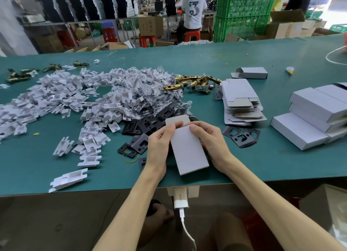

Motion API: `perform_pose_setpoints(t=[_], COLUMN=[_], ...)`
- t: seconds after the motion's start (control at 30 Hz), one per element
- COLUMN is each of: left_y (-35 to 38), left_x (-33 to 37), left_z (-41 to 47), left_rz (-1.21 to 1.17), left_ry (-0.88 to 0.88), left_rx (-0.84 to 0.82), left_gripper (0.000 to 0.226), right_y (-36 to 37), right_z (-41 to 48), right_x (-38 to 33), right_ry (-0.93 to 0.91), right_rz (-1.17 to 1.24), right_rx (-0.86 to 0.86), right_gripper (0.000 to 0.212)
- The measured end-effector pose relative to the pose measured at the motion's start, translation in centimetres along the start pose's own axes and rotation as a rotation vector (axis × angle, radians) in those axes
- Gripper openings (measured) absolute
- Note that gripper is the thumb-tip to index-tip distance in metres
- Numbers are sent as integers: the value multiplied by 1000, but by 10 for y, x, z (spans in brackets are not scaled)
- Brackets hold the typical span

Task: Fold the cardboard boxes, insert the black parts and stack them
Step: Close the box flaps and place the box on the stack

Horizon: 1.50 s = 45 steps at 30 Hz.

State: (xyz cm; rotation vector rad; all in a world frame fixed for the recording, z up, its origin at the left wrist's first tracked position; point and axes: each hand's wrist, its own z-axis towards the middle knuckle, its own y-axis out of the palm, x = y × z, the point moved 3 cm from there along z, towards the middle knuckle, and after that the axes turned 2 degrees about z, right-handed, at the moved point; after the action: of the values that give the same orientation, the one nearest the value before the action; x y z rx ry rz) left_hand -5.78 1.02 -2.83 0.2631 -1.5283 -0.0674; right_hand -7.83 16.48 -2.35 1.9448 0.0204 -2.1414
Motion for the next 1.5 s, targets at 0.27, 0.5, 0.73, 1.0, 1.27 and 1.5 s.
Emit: perform_pose_setpoints(t=[0.27,0.5,0.73,1.0,1.27,1.5], left_y=[0,-9,-16,-1,-4,-5], left_x=[-1,-2,-3,-4,-4,-6], left_z=[0,4,7,6,6,7], left_rz=[47,-130,-170,52,60,49], left_ry=[75,125,162,206,177,141], left_rx=[-3,216,343,64,138,101], left_gripper=[26,23,42,30,28,22], right_y=[-1,6,6,-15,-9,-11], right_z=[-1,1,0,4,2,2], right_x=[-1,-1,0,3,2,0], right_ry=[-57,9,18,48,80,65], right_rz=[-31,-194,-147,317,123,162], right_rx=[-12,-82,-104,315,255,247], right_gripper=[13,56,47,32,38,30])
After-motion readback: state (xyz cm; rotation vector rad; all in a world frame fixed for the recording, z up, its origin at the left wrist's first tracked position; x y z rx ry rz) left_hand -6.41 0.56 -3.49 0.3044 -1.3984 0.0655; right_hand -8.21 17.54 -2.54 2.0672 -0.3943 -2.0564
